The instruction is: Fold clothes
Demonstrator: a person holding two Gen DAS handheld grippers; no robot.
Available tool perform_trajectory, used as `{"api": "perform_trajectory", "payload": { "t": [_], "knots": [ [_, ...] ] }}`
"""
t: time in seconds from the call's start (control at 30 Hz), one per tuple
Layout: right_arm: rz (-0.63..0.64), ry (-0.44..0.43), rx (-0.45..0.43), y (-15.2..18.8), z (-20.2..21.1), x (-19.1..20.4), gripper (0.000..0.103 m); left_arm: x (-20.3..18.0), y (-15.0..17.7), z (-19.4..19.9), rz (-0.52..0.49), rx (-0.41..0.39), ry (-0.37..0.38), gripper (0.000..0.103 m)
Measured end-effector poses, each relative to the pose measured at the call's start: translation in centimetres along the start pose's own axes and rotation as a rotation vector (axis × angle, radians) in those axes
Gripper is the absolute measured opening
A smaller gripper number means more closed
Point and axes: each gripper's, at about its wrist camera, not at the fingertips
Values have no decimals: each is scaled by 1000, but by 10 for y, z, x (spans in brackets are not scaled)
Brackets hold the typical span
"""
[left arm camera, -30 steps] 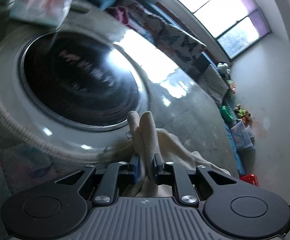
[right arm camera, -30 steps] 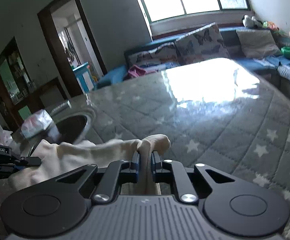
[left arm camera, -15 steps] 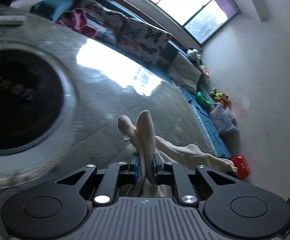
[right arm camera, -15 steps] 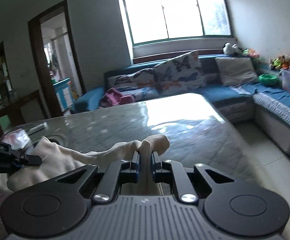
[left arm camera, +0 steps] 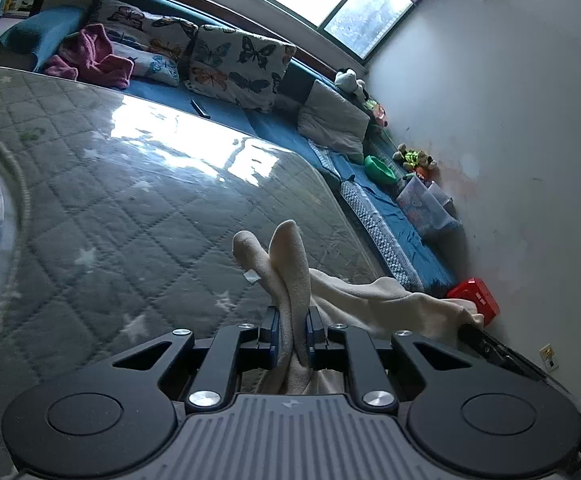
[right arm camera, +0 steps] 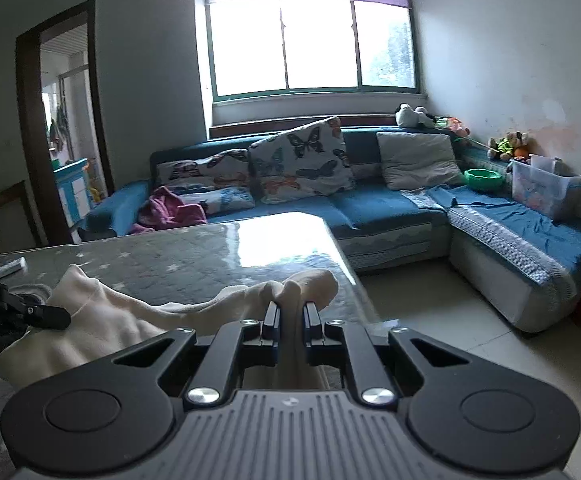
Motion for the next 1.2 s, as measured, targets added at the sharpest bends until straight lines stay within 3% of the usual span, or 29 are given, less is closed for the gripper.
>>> {"api": "perform_trajectory", "payload": {
  "t": [0.37,1.0,1.2],
  "knots": [
    [-12,38,39,9,-14,-23,10,-20,6,-25,-68,25,-48,14],
    [-34,89,124,22,-46,-37,14,-11,19,-42,-81,82,-127,15],
    [-23,85,128,23,-48,-33,16,-7,21,-46,-81,93,-150,20]
  ]
}}
Point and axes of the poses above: each gripper's, at about its wrist camera, not at the fingertips, and z roughly against the way its jaws point, x to its left, y to its underside, and after that the axes turned 11 degrees about -y, right-handed
